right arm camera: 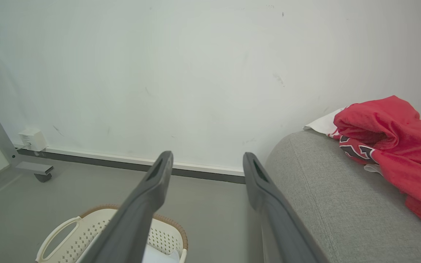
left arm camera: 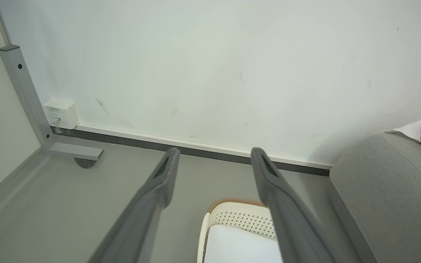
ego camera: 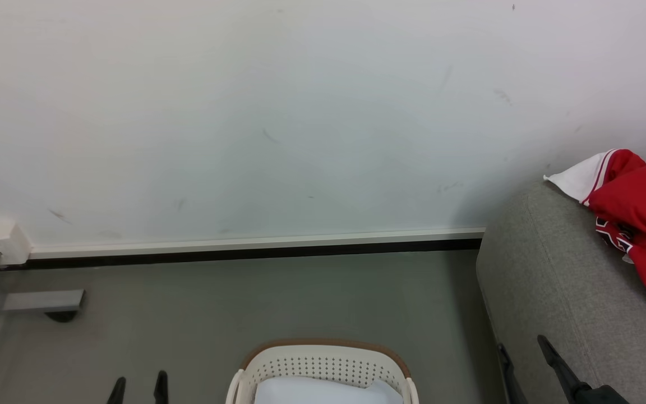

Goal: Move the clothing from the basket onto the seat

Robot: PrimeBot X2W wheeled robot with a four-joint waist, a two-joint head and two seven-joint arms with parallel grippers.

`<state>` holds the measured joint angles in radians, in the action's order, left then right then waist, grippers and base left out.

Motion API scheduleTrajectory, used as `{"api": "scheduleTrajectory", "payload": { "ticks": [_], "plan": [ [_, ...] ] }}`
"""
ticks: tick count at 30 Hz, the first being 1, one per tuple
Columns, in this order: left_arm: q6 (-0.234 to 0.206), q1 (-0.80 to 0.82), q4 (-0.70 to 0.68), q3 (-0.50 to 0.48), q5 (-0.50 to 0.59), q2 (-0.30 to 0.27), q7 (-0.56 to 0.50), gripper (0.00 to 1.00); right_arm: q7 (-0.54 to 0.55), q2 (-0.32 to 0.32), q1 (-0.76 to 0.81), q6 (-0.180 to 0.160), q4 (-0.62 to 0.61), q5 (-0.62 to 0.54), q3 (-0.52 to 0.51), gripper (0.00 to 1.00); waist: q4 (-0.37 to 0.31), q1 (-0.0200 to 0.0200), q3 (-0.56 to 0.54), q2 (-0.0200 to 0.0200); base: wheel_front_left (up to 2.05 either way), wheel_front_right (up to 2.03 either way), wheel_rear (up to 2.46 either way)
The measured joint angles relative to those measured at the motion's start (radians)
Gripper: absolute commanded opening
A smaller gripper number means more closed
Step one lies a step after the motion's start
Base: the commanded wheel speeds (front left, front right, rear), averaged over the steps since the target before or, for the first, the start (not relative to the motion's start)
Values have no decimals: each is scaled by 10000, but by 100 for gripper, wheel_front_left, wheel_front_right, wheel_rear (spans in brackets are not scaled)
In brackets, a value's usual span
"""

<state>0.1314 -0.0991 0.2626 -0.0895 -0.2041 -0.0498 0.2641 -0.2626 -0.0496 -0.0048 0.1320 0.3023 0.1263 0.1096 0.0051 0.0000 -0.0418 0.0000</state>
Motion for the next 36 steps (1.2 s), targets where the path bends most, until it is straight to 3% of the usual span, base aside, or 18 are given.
{"api": "scheduleTrajectory", "payload": {
  "ticks": [1,2,10,36],
  "plan": [
    [0,0,0,0,0,0,0,100,0,0,0,0,4,2,15,100,4,1,-7,0,0,0,0],
    [0,-1,-2,2,0,0,0,0,0,0,0,0,8,4,31,0,6,1,-13,0,0,0,0],
    [2,-166,606,50,-98,173,-61,0,100,27,352,0,545,61,96,0,9,0,-12,0,0,0,0],
    [2,397,408,-15,-4523,167,-1237,0,1047,-134,63,0,207,5012,-351,0,-4,1,86,0,0,0,0]
  ]
}}
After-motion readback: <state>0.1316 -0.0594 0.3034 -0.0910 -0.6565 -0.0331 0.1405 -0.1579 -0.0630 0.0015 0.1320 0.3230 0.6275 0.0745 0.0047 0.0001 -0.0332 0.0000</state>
